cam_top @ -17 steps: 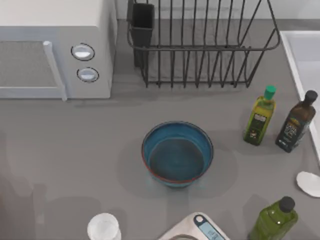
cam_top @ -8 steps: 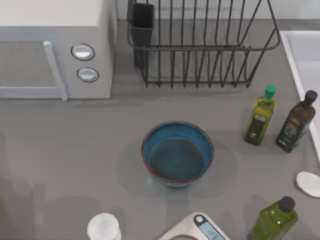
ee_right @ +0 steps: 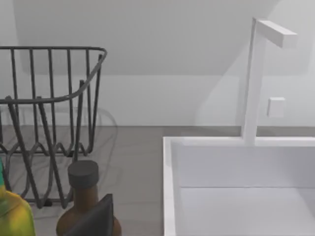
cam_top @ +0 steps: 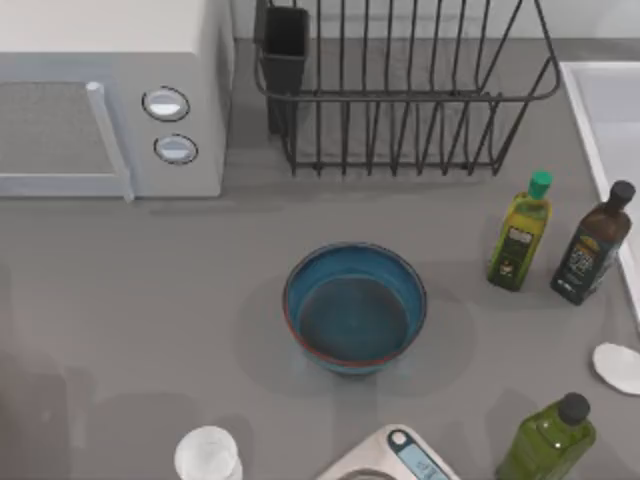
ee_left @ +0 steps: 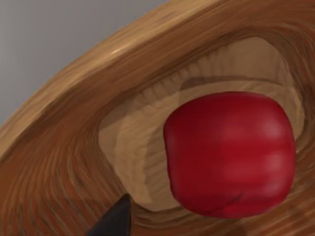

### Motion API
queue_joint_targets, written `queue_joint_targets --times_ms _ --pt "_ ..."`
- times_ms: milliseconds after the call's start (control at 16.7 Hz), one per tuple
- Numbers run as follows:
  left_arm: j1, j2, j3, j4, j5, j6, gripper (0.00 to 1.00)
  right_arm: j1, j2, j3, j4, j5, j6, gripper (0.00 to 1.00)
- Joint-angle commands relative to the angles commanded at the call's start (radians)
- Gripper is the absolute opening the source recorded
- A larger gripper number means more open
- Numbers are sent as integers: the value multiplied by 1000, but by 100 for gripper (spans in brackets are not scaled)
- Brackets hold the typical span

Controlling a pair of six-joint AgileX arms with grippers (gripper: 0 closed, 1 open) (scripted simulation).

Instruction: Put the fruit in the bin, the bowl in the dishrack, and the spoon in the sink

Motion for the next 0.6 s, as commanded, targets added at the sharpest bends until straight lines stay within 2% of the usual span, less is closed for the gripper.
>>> queue_joint_targets --times_ms 420,600 --pt "-1 -1 -1 1 0 1 100 0 0 0 0 0 0 100" --pt "-28 -53 -59 59 5 58 100 0 0 0 0 0 0 100"
